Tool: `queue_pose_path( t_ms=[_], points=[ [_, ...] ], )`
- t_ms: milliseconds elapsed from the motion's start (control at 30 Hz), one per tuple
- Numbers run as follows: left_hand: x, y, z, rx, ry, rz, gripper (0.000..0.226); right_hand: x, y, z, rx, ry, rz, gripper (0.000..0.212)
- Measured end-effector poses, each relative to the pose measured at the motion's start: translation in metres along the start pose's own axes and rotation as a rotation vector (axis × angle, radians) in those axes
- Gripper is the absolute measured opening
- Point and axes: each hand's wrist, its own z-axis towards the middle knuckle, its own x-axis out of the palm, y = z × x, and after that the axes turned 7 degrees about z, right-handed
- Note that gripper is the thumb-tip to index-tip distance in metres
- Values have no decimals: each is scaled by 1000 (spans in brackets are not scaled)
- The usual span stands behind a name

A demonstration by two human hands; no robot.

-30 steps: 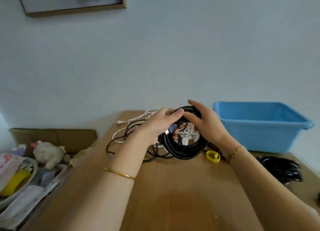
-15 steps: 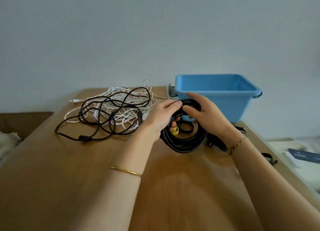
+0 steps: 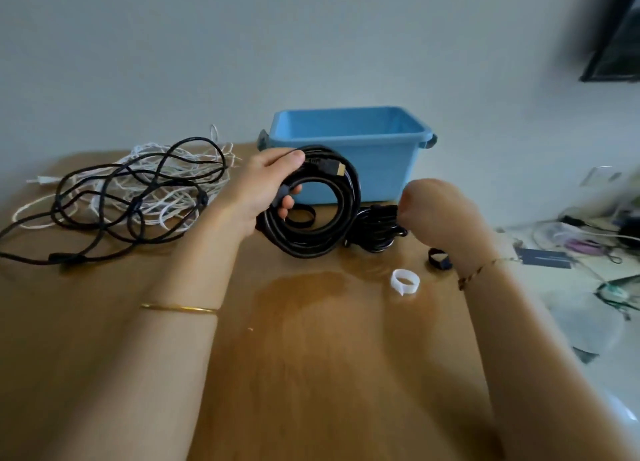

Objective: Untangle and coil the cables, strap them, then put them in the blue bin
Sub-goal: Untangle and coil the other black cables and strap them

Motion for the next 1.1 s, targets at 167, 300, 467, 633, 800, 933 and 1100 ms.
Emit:
queue_pose_path(
  t_ms=[167,300,467,633,800,933,1100],
  points=[
    [1,-5,-4,12,16,5,11,-1,-26,-10,196,73,57,21],
    [4,-9,-6,27,23,2,11,-2,-26,-17,201,316,-64,18],
    [4,-11,-9,24,19,-10,11,-6,-17,-24,200,410,63,27],
    [0,-16,-11,20,-2,-29,11,-14,-8,-49,120,498,100,39],
    [-11,-23,-18,33,-38,-40,12,19,23,-52,-125,369,50,17],
    [-39,-27,-24,47,-118,-68,14,55,66,-33,-255,261,57,37],
    [-76,-21,-29,62,-259,-31,15,74,108,1,-339,221,85,15]
  ],
)
